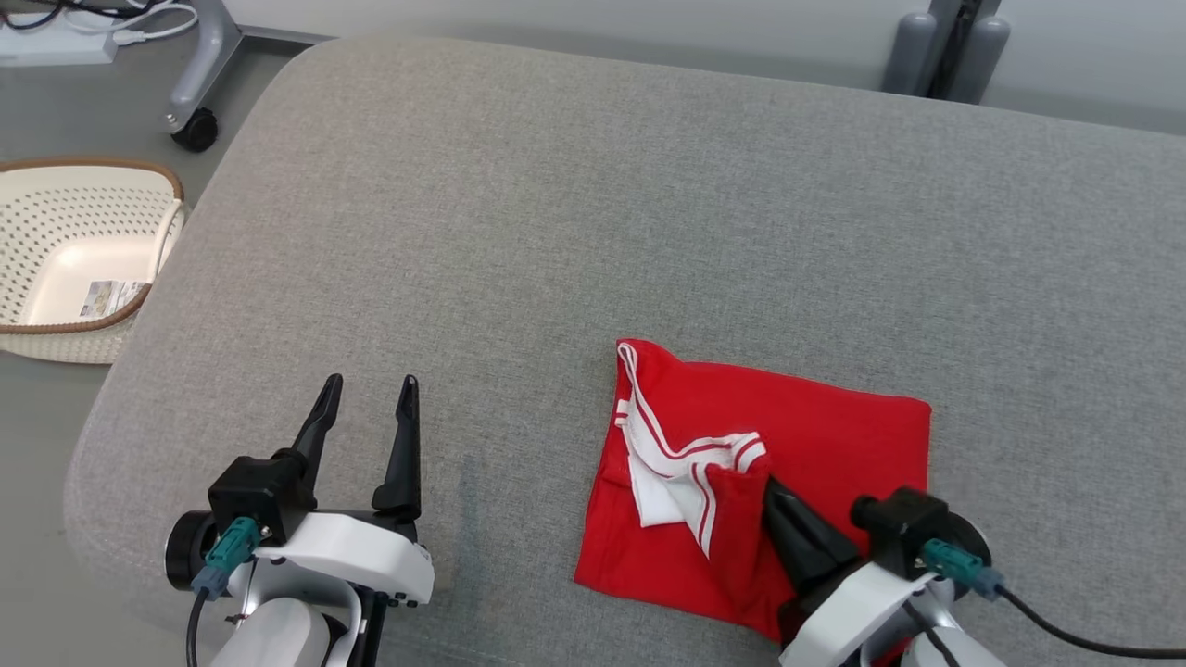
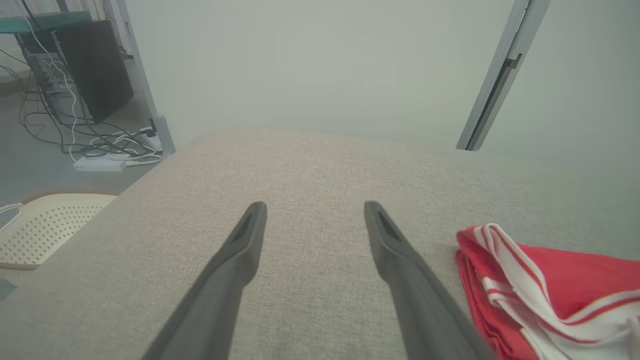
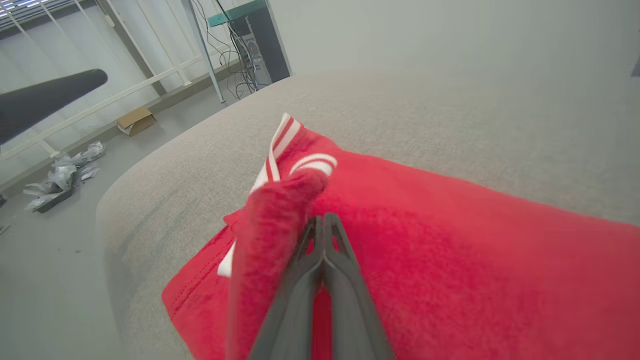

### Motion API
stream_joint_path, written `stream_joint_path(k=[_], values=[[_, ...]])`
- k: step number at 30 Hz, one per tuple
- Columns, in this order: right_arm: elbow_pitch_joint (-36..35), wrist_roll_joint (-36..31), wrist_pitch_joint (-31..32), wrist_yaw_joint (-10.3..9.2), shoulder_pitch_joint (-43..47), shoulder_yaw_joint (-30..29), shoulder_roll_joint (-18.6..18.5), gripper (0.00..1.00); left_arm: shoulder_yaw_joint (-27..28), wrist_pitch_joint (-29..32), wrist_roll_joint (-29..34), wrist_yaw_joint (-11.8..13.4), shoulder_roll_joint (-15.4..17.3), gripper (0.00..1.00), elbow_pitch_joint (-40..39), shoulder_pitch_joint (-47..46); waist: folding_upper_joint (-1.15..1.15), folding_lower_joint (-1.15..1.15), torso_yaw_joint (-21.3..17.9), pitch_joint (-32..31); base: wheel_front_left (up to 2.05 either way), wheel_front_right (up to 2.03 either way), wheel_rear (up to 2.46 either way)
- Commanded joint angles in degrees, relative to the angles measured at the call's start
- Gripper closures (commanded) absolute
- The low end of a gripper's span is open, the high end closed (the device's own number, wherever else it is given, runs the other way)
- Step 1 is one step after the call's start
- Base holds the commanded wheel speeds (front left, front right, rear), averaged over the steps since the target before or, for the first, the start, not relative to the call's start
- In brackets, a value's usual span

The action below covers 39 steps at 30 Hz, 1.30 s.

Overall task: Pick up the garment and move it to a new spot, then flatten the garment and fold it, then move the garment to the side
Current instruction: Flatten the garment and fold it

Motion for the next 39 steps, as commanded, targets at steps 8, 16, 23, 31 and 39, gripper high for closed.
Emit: stream_joint_path(k=[8, 16, 23, 31, 39], values=[[1.8, 3.7, -1.0, 0.03, -3.2, 9.2, 0.0, 1.0, 0.5, -0.6, 0.6, -1.0, -1.1, 0.0, 1.3, -1.4, 0.0, 0.0, 1.2, 0.8, 0.0, 0.0, 0.0], [1.8, 4.5, -3.2, 0.03, -4.4, 4.9, -0.3, 1.0, 1.5, -0.8, 1.2, -1.2, -1.0, 0.0, 1.6, -1.1, 0.0, 0.0, -0.6, 0.2, 0.0, 0.0, 0.0], [-3.8, 0.8, -3.5, 0.03, -1.0, -8.0, 0.7, 1.0, 2.2, -0.8, 2.1, -1.0, 0.3, 0.0, 0.7, -0.4, 0.0, 0.0, -4.2, -1.3, 0.0, 0.0, 0.0], [-9.6, -3.5, -3.5, 0.03, 3.9, -20.6, 3.3, 0.0, 2.3, -0.1, 2.2, -0.5, 1.6, 0.0, -0.3, 0.3, 0.0, 0.0, -8.3, -3.2, 0.0, 0.0, 0.0], [-12.0, -6.3, -3.5, 0.03, 8.7, -27.9, 5.0, 0.0, 2.5, 0.4, 2.4, 0.1, 3.2, 0.0, -1.6, 2.0, 0.0, 0.0, -12.2, -5.9, 0.0, 0.0, 0.0]])
